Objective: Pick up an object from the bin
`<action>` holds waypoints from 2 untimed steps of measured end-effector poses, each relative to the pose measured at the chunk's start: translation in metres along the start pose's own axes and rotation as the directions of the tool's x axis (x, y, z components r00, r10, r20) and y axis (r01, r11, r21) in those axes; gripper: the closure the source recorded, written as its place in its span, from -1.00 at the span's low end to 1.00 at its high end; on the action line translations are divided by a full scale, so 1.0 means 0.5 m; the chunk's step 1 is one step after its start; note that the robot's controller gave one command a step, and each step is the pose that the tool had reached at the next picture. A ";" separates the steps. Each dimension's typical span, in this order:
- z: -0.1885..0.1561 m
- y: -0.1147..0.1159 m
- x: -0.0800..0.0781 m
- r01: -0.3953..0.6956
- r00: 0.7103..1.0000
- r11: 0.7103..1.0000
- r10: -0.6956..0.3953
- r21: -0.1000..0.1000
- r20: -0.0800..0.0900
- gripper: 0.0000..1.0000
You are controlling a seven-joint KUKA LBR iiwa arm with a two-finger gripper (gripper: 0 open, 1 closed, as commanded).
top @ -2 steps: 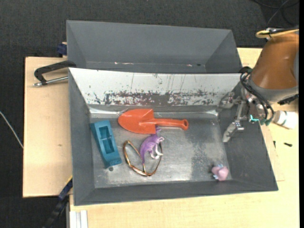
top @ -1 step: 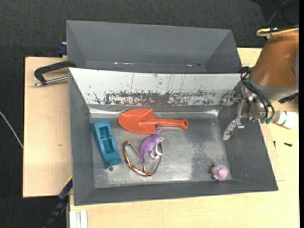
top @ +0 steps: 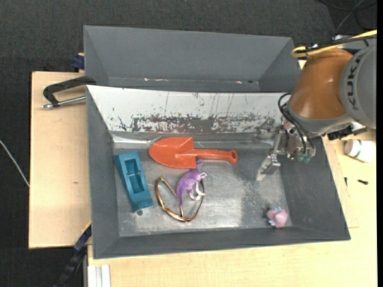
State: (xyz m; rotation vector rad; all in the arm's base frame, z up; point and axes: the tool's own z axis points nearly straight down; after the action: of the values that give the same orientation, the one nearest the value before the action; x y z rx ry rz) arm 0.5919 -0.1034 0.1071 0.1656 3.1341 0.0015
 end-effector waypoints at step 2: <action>0.050 0.161 0.020 -0.168 0.986 0.986 0.168 0.001 -0.001 -1.00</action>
Offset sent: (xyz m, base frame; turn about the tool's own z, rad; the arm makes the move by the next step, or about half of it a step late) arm -0.0027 0.1139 -0.0331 0.2261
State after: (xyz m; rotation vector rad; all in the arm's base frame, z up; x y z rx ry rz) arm 0.5906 -0.0223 0.0820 0.4292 3.1106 0.0009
